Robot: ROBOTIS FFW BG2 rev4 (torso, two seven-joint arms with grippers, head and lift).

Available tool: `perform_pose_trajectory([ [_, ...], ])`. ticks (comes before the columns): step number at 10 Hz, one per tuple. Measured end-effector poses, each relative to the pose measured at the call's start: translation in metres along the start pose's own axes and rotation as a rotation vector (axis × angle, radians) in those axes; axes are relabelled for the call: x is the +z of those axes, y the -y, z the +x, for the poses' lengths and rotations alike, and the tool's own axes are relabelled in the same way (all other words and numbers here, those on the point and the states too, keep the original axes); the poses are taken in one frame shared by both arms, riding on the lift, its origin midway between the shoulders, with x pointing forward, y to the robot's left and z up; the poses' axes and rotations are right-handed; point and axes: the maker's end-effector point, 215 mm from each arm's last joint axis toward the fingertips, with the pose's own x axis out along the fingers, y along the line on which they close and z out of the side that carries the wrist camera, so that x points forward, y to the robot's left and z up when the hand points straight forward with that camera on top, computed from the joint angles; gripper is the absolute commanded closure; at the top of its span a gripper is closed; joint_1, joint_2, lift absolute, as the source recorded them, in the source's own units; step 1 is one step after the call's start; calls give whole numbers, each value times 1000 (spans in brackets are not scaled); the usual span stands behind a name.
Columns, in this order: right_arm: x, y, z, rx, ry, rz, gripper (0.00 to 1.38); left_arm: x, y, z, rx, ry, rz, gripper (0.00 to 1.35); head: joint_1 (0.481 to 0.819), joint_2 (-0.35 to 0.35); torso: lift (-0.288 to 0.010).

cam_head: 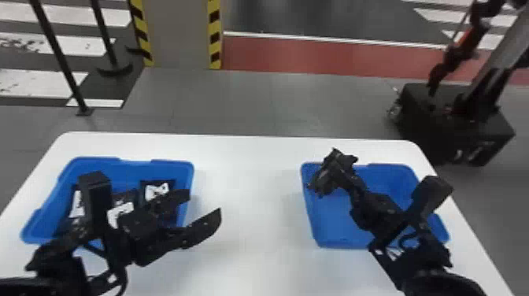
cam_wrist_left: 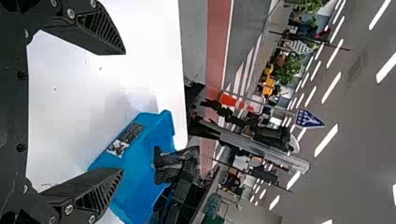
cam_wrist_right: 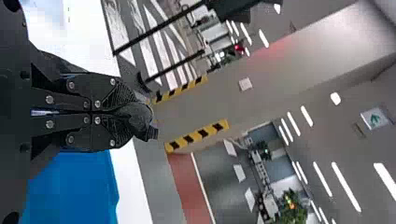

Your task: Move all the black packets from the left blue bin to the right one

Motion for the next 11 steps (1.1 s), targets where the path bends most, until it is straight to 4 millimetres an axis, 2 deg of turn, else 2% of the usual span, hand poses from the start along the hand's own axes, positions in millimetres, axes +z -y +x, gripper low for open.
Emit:
perform_pose_trajectory([
  [1, -7, 27, 0, -42, -15, 1, 1276, 3, -8, -17, 33, 6, 6, 125, 695, -128, -110],
  [2, -13, 49, -2, -84, -28, 3, 1204, 7, -15, -32, 64, 10, 15, 125, 695, -131, -110],
  [3, -16, 67, -5, -137, -35, 0, 610, 13, -23, -47, 100, 18, 29, 125, 695, -131, -110],
  [4, -13, 84, -12, -200, -33, -15, 78, 21, -32, -62, 137, 29, 46, 125, 695, -132, -110],
  [5, -3, 89, -22, -243, -12, -25, 4, 28, -42, -73, 172, 34, 61, 125, 695, -131, -110],
  [7, 19, 71, -40, -229, 56, -11, 257, 27, -67, -89, 242, 1, 67, 127, 695, -104, -110],
  [8, 27, 54, -47, -190, 80, 1, 308, 23, -83, -94, 281, -33, 67, 139, 695, -76, -110],
  [11, 22, 11, -58, -65, 52, 46, 326, -15, -130, -100, 375, -143, 7, 139, 695, 6, -110],
])
